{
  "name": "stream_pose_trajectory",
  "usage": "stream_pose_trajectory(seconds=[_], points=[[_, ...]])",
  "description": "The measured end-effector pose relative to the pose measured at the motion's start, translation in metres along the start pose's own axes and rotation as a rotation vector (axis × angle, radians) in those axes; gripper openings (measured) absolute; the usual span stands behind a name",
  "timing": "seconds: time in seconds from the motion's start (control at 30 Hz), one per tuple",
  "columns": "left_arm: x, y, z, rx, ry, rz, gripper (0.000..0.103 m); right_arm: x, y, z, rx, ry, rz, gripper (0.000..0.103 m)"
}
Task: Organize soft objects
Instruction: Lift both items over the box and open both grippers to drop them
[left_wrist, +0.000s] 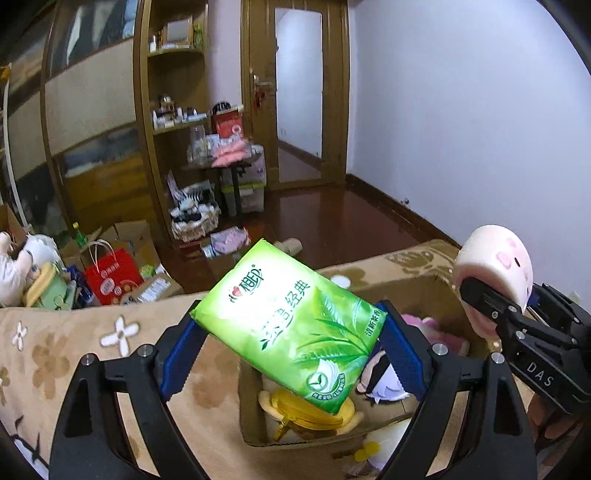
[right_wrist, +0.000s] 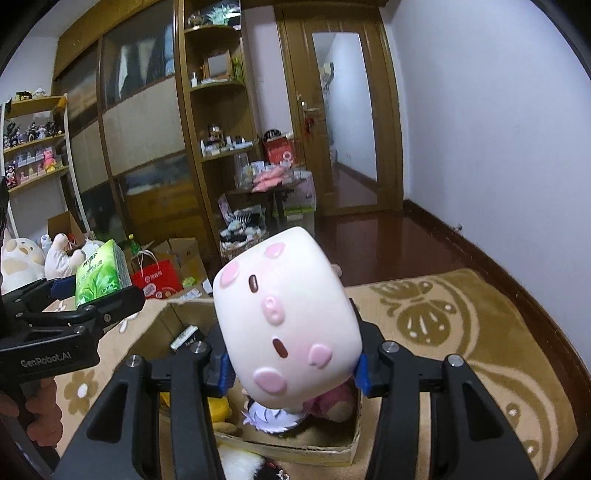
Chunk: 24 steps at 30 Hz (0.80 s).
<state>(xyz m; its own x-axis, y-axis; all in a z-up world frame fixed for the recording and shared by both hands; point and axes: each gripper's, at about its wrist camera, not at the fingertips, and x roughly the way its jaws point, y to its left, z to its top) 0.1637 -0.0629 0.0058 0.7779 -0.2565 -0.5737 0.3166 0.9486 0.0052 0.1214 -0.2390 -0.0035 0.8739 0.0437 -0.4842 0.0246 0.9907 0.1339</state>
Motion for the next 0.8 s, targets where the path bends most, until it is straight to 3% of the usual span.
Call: stream_pose_trajectory(seconds=[0.47, 0.8], points=[[0.042, 0.0, -0.021, 0.028, 0.132, 0.004, 0.089, 0.039, -0.006, -0.028, 0.017, 0.12, 0.019, 0.056], [0.056, -0.004, -0.033, 0.032, 0.208, 0.004, 0.089, 0.043, -0.01, -0.035, 0.039, 0.127, 0.041, 0.058]])
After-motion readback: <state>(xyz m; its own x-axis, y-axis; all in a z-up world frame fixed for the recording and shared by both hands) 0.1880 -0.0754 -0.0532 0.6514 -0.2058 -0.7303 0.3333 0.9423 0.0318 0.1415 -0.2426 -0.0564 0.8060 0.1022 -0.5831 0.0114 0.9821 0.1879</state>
